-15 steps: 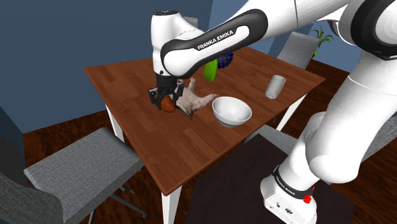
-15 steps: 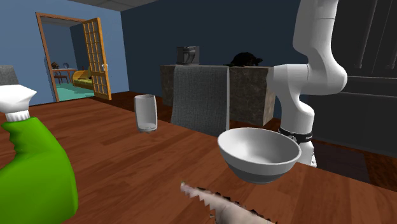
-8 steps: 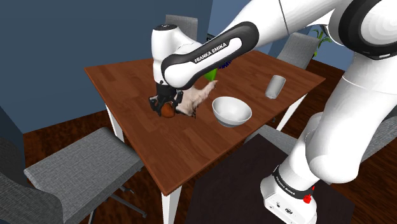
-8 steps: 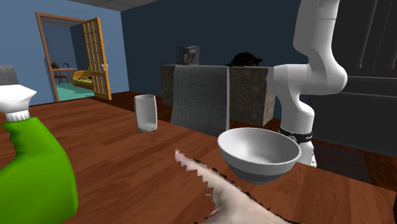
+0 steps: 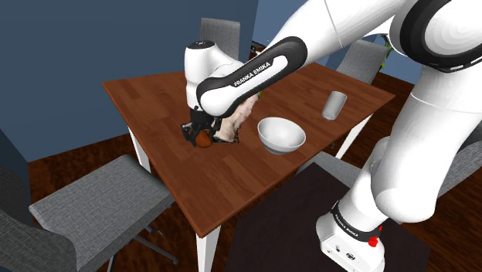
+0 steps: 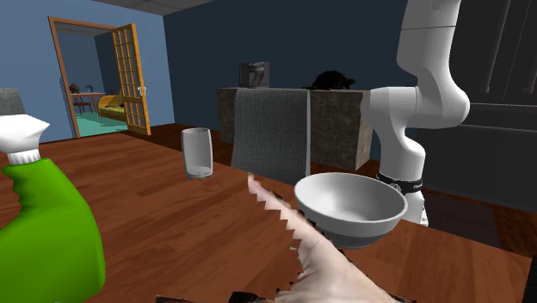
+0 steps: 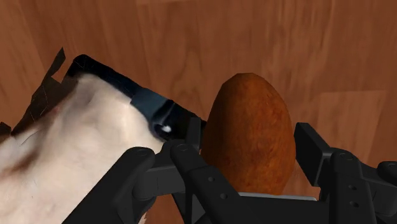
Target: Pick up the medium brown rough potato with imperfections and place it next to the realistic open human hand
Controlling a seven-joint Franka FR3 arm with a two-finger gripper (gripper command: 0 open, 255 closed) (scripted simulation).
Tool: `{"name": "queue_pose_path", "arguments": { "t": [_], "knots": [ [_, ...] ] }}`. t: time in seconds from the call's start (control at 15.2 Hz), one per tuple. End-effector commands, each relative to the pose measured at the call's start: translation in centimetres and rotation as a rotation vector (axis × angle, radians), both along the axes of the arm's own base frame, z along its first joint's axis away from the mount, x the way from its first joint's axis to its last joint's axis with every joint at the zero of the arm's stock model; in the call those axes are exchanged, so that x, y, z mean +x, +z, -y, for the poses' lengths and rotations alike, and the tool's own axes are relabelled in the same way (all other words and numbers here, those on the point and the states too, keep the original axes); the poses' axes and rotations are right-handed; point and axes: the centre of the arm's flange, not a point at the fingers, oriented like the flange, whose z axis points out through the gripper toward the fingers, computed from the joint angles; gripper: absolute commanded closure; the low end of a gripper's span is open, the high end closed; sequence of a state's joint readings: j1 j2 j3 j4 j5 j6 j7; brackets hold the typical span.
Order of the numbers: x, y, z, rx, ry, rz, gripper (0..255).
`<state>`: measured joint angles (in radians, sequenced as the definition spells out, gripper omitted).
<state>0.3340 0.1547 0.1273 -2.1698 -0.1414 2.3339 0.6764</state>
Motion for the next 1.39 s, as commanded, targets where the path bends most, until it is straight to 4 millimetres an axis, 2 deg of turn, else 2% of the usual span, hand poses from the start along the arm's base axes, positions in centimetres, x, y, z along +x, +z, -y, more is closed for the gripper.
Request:
{"name": "queue_pose_path", "arguments": {
  "t": [0.0, 0.13, 0.2, 0.53, 0.79, 1.32],
  "knots": [
    [0.0, -0.1, 0.1, -0.001, -0.001, -0.001, 255],
    [0.0, -0.1, 0.1, -0.001, -0.001, -0.001, 255],
    [0.0, 0.0, 0.1, -0.001, -0.001, -0.001, 0],
    [0.0, -0.1, 0.1, -0.001, -0.001, -0.001, 0],
    [-0.2, 4.9, -0.2, -0.001, -0.001, -0.001, 0],
    [-0.2, 4.9, -0.2, -0.001, -0.001, -0.001, 0]
  ]
}}
